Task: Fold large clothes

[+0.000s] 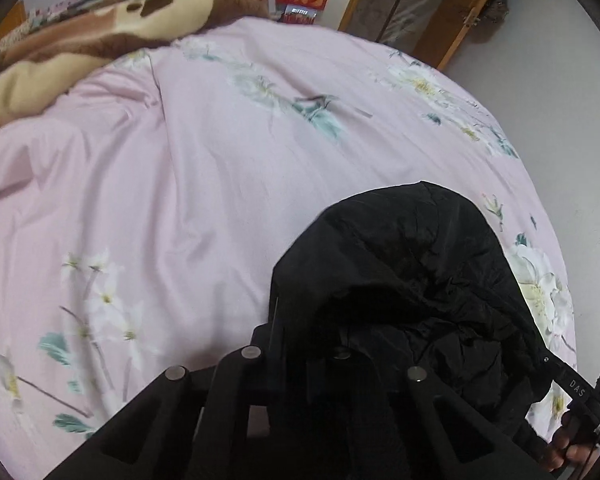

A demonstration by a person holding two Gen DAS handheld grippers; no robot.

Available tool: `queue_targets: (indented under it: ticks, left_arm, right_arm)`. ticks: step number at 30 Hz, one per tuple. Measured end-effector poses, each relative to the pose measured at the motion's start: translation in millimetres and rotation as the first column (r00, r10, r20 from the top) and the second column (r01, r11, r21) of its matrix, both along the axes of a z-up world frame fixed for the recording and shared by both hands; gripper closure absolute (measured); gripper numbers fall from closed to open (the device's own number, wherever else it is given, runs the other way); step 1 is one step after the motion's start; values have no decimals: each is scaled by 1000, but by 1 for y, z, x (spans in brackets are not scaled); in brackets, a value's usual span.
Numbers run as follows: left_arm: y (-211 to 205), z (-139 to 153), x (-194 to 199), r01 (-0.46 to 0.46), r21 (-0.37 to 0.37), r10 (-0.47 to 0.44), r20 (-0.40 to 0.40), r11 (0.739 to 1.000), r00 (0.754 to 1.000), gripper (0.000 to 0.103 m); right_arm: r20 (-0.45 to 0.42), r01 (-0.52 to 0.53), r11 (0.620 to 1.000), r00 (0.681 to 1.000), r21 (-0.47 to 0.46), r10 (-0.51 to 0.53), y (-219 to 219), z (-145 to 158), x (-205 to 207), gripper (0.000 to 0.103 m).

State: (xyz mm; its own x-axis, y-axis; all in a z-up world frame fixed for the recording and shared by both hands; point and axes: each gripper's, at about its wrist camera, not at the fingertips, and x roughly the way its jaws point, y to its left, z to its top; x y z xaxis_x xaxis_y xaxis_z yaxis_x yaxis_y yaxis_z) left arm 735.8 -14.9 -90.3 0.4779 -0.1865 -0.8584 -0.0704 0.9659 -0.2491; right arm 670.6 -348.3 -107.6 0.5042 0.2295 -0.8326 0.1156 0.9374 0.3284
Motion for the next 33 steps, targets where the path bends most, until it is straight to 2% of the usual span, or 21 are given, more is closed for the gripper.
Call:
queue_targets:
  ticks: [4,11,18,23,26,28,30,33]
  left_arm:
    - [2,24,-26,26,20,-27,44,999,999,99]
    - [15,53,-91,75,-1,-74,96,997,993,99]
    - [33,46,-151,89,11,-90,67,996,994,98]
    - [48,33,-192,86,-38,-84,52,996,995,96]
    - [61,17,-213,66,-124,-66,6,990,998,87]
    - [72,9,-229,49,-161,-51,-5,986,999,68]
    - [79,5,-241,41,-179,-43,-9,983,999,59]
    - [83,3,-257,73,-213,-76,-5,974,997,58]
  right_arm:
    - [51,-42,998,998,-43,44,10,22,-24,95]
    - [151,-97,988,982,-119,115,22,62,-88,96]
    - [148,-123,984,979,-132,142,24,68,-152,97]
    - [127,-109,983,983,-148,129,15,55,-186,98]
    - [94,-80,989,991,-122,92,6,43,-198,98]
    - [85,-69,989,993,-133,81,3,39,-207,98]
    - [78,-70,989,994,-132,81,2,38,-214,98]
    - [76,-71,987,994,-143,82,1,37,-224,99]
